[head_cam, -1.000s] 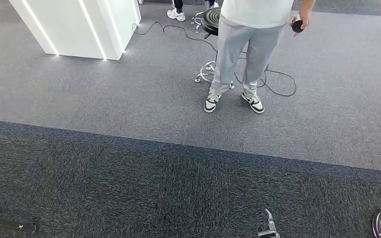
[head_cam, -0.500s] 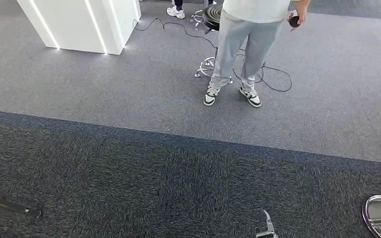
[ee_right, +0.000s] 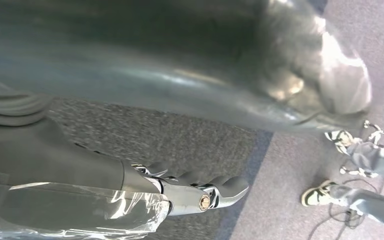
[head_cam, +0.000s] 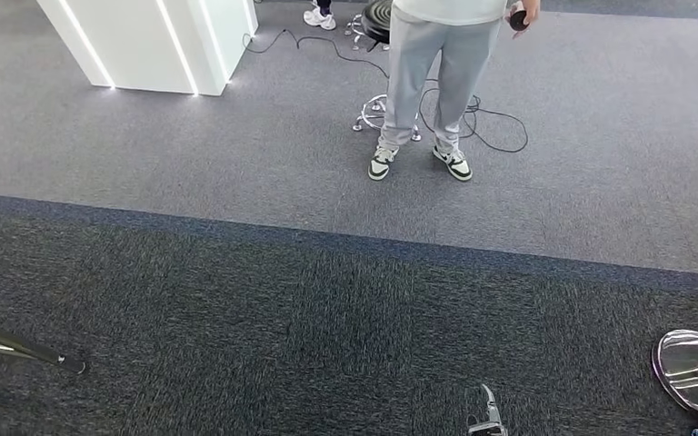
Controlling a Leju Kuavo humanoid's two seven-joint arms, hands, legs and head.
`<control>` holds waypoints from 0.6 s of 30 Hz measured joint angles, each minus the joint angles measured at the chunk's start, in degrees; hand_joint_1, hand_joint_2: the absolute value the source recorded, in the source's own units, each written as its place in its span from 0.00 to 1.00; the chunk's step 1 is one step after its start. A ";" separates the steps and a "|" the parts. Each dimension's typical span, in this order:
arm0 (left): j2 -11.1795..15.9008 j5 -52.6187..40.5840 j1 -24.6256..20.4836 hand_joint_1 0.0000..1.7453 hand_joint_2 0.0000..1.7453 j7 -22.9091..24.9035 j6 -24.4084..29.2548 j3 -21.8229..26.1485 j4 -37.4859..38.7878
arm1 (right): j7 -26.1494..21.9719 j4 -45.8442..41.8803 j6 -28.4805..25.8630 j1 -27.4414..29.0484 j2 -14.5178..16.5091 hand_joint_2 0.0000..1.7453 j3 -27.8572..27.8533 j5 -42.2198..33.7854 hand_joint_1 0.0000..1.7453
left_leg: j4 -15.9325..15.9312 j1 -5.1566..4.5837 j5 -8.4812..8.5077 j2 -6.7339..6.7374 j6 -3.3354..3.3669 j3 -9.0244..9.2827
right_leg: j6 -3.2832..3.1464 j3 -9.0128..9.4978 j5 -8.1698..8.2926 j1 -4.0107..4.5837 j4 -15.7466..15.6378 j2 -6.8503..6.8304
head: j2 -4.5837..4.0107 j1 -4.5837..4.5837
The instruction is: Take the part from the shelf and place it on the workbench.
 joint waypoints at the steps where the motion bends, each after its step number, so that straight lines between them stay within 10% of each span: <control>1: 0.01 0.00 -0.03 0.00 0.00 0.00 -0.01 -0.06 0.00 | -0.01 0.07 -0.01 0.00 0.00 0.00 0.00 0.00 0.00 | -2.44 -0.04 1.56 -0.02 0.21 2.40 | 0.11 -1.11 0.63 0.06 0.34 0.03 | 0.00 0.00; 4: 0.03 -0.01 -0.26 0.00 0.00 -0.02 -0.02 -0.16 0.00 | -0.05 0.21 -0.08 0.00 0.10 0.00 0.00 0.00 0.00 | -14.32 -0.45 1.62 -0.10 1.08 11.14 | 0.85 -3.40 2.16 0.21 1.44 0.02 | 0.00 -0.02; 6: 0.04 -0.01 -0.30 0.00 0.00 -0.06 -0.06 -0.22 0.00 | -0.10 0.25 -0.13 -0.05 0.20 0.00 0.00 0.01 0.00 | -17.35 -0.83 0.91 -0.11 1.63 12.54 | 1.51 -3.75 3.11 0.09 1.62 -0.09 | 0.00 -0.05; 9: -0.07 0.02 -0.28 0.00 0.00 0.14 -0.32 -0.33 0.00 | -0.12 0.29 -0.18 0.01 0.27 0.00 0.00 0.02 0.00 | -17.81 -0.71 2.62 0.13 2.91 11.19 | 2.49 -4.69 1.87 -0.19 2.98 0.31 | 0.00 0.11; 13: 0.00 0.16 -0.26 0.00 0.00 1.05 -0.66 -0.34 0.00 | -0.09 0.40 -0.14 0.07 0.26 0.00 0.00 -0.16 0.00 | -17.98 -0.72 5.03 0.32 3.71 8.09 | 3.36 -8.05 -7.31 -0.71 14.77 0.63 | 0.00 0.49; 15: 0.02 0.10 -0.22 0.00 0.00 1.59 -0.69 -0.38 0.00 | 0.05 0.57 0.31 0.05 0.24 0.00 0.00 -0.98 0.00 | -17.89 -0.74 6.21 0.42 3.52 6.43 | 3.57 -7.76 -6.31 -0.98 18.40 0.62 | 0.00 0.49; 18: 0.02 0.27 -0.19 0.00 0.00 2.00 -0.46 -0.44 0.00 | 0.30 0.79 0.62 -0.08 0.22 0.00 0.02 -2.14 0.00 | -17.46 -0.71 7.49 0.41 2.92 4.74 | 3.36 -0.25 -2.53 -1.13 9.81 0.55 | 0.00 0.50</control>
